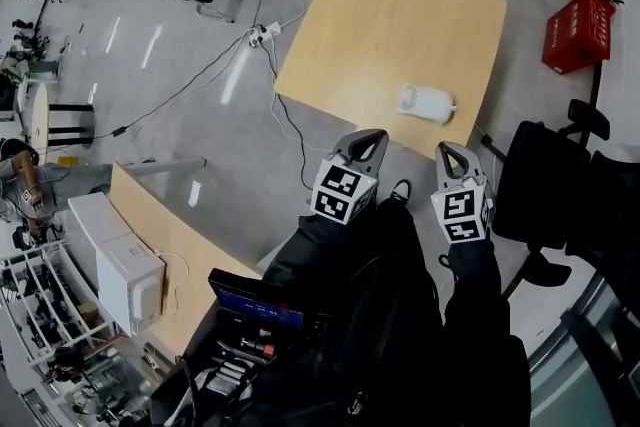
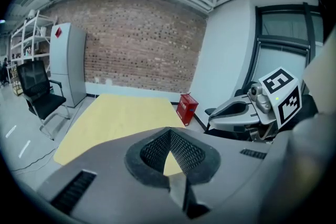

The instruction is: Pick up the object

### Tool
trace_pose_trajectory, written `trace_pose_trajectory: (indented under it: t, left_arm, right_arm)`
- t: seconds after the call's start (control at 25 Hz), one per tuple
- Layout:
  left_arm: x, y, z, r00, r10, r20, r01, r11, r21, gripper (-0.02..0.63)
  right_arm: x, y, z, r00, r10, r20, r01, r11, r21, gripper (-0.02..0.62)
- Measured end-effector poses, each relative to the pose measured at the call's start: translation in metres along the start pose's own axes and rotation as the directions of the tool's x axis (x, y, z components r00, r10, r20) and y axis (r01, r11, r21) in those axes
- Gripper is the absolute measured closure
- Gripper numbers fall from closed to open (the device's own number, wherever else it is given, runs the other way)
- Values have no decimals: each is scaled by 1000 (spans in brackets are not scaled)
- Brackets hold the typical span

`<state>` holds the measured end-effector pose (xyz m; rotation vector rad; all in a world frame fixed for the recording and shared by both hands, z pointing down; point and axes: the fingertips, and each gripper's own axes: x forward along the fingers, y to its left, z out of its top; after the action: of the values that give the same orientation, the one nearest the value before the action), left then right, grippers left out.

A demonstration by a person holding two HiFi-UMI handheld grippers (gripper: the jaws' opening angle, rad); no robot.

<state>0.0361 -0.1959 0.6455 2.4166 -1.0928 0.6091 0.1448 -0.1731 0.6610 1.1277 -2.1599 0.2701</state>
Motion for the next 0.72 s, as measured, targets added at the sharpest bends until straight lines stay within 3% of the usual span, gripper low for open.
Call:
trace_pose_trajectory:
  t: [0.44, 0.72]
  left_arm:
    - [27, 43, -49, 994, -37, -104, 24, 992, -126, 607]
    - [24, 67, -66, 993, -24, -116, 5, 988, -154, 607]
  right_arm:
    - [81, 7, -33, 974, 33, -225, -81, 975, -208, 592]
    - [124, 5, -56, 938, -5, -346, -139, 909, -392, 587]
